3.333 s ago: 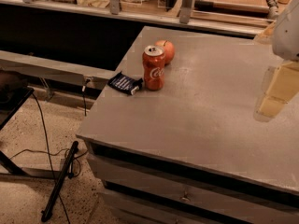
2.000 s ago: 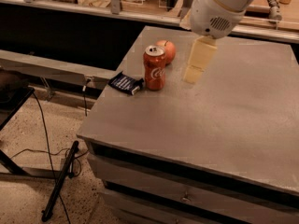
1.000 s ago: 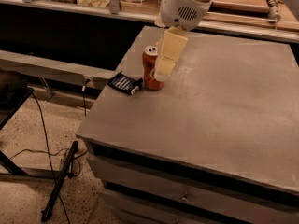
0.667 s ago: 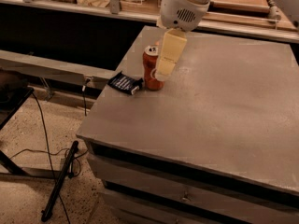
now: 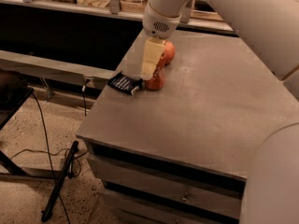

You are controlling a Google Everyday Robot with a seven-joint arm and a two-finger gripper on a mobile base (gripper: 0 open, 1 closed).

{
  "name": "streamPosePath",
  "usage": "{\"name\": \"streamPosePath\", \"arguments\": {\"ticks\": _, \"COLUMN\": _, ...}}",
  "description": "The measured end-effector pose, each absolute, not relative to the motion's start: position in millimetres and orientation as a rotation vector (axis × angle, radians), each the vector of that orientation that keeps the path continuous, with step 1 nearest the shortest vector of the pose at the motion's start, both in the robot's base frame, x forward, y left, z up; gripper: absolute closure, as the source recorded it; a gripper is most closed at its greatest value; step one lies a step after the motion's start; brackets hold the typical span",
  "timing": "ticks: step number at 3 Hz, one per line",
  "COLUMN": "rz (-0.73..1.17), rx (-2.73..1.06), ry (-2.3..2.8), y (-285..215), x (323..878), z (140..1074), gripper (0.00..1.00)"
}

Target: Pick coke can

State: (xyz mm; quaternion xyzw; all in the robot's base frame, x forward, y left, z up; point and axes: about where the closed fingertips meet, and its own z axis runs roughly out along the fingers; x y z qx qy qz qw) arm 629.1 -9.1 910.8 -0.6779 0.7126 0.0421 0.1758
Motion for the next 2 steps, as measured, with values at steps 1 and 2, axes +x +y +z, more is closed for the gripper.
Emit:
{"name": "streamPosePath", "arguments": {"ticks": 1, "rz": 0.119, "rx": -1.920, "ry": 2.018, "y": -9.1, "x": 629.1, "z": 910.8, "gripper": 0.00}}
{"name": "streamPosePath", "arguments": {"ticks": 2, "rz": 0.120, "rx": -1.920, "ry": 2.016, "y": -7.7, "x": 629.9, "z": 909.4, "gripper": 0.16}}
